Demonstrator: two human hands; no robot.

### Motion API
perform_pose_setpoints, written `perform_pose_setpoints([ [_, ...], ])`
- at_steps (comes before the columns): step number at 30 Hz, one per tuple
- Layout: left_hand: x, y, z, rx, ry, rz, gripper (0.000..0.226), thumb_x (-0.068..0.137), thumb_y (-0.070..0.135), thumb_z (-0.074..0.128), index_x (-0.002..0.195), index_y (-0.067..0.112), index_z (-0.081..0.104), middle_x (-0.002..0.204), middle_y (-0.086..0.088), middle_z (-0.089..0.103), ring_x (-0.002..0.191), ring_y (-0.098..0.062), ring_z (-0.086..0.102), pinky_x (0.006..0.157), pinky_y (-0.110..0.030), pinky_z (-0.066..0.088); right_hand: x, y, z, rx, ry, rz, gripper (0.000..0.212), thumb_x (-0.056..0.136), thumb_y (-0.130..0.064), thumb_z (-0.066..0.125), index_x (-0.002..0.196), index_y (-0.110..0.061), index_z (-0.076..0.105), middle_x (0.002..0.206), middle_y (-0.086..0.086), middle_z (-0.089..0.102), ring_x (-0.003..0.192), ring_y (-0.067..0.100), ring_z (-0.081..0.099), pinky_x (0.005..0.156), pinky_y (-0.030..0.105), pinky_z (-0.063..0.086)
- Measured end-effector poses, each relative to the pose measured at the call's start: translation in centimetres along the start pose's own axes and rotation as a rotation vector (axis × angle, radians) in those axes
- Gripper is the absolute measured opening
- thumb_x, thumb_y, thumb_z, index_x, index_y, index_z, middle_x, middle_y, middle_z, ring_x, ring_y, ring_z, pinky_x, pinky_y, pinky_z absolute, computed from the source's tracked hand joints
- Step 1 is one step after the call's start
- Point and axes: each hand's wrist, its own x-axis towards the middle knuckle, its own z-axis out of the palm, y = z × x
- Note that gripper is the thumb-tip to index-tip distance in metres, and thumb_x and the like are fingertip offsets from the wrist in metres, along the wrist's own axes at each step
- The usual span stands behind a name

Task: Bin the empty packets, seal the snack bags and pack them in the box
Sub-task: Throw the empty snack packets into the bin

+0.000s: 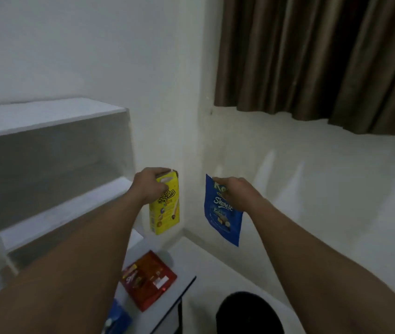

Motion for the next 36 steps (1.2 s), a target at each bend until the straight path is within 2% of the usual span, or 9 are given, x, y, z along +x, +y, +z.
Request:
perform_pose_setpoints([
  [3,0.8,1.6,5.3,-0.016,-0.078,0.029,0.058,0.077,0.012,0.071,0.132,0.030,0.062,0.132,-0.002,0.063,0.122,-0.022,0.057,0.094,-0.023,0.043,-2.4,4.6,1.2,-0.014,0.006,0.090,0.060,0.098,-0.008,0.044,0.151,-0.032,0.034,0.123,0.014,0.063,0.105,0.032,0.062,0.081,0.035,0.052],
  [11,1.8,1.2,21.2,-0.012,-0.262,0.063,0.058,0.078,0.008,0.072,0.132,0.024,0.061,0.132,-0.002,0.064,0.124,-0.021,0.056,0.095,-0.022,0.040,-4.7,16.9,9.3,-0.003,-0.073,0.273,0.063,0.098,-0.014,0.048,0.154,-0.032,0.027,0.122,0.014,0.065,0.103,0.031,0.063,0.071,0.031,0.043],
  [14,2.2,-1.0,27.6,0.001,-0.308,0.040,0.063,0.078,0.005,0.070,0.137,0.023,0.057,0.136,-0.002,0.061,0.127,-0.020,0.054,0.099,-0.022,0.039,-4.5,21.3,13.5,0.019,-0.100,0.290,0.064,0.097,-0.015,0.050,0.155,-0.031,0.026,0.125,0.015,0.063,0.106,0.034,0.062,0.073,0.033,0.045],
  [18,1.8,-4.5,36.4,0.028,-0.360,0.030,0.061,0.075,0.012,0.063,0.134,0.026,0.059,0.121,-0.011,0.068,0.115,-0.029,0.061,0.082,-0.020,0.038,-4.6,27.3,20.4,0.074,-0.163,0.316,0.066,0.098,-0.016,0.051,0.156,-0.031,0.022,0.129,0.017,0.061,0.111,0.037,0.060,0.082,0.039,0.049],
  [22,1.4,-8.9,45.1,0.083,-0.423,-0.033,0.066,0.080,0.009,0.065,0.144,0.023,0.050,0.128,-0.014,0.065,0.120,-0.030,0.057,0.094,-0.027,0.042,-4.6,32.3,28.1,0.132,-0.199,0.335,0.062,0.100,-0.021,0.050,0.156,-0.028,0.024,0.133,0.017,0.059,0.118,0.036,0.058,0.092,0.037,0.046],
  [24,1.0,-10.9,49.3,0.085,-0.441,-0.046,0.066,0.079,0.013,0.063,0.143,0.023,0.050,0.118,-0.019,0.067,0.112,-0.032,0.060,0.087,-0.028,0.043,-4.5,34.4,31.7,0.182,-0.222,0.356,0.060,0.101,-0.020,0.048,0.156,-0.026,0.025,0.135,0.019,0.058,0.121,0.038,0.056,0.095,0.038,0.044],
  [27,0.0,-14.1,55.0,0.118,-0.478,-0.064,0.067,0.079,0.010,0.063,0.142,0.025,0.049,0.104,-0.022,0.064,0.103,-0.036,0.059,0.079,-0.030,0.040,-4.7,37.1,37.3,0.194,-0.249,0.394,0.065,0.098,-0.016,0.048,0.156,-0.025,0.023,0.127,0.021,0.062,0.115,0.040,0.058,0.091,0.041,0.047],
  [31,-1.8,-18.6,61.5,0.166,-0.501,-0.104,0.066,0.086,0.013,0.064,0.146,0.029,0.042,0.108,-0.021,0.060,0.109,-0.039,0.056,0.090,-0.036,0.043,-5.6,39.7,44.0,0.188,-0.292,0.431,0.066,0.097,-0.013,0.047,0.156,-0.026,0.022,0.125,0.018,0.063,0.113,0.037,0.060,0.089,0.039,0.048],
  [36,-4.4,-22.4,67.6,0.108,-0.539,-0.210,0.065,0.093,0.015,0.060,0.151,0.026,0.034,0.103,-0.013,0.052,0.114,-0.037,0.051,0.091,-0.034,0.041,-7.0,41.9,50.3,0.167,-0.313,0.447,0.064,0.098,-0.013,0.045,0.156,-0.028,0.022,0.124,0.016,0.064,0.111,0.035,0.061,0.086,0.039,0.049],
])
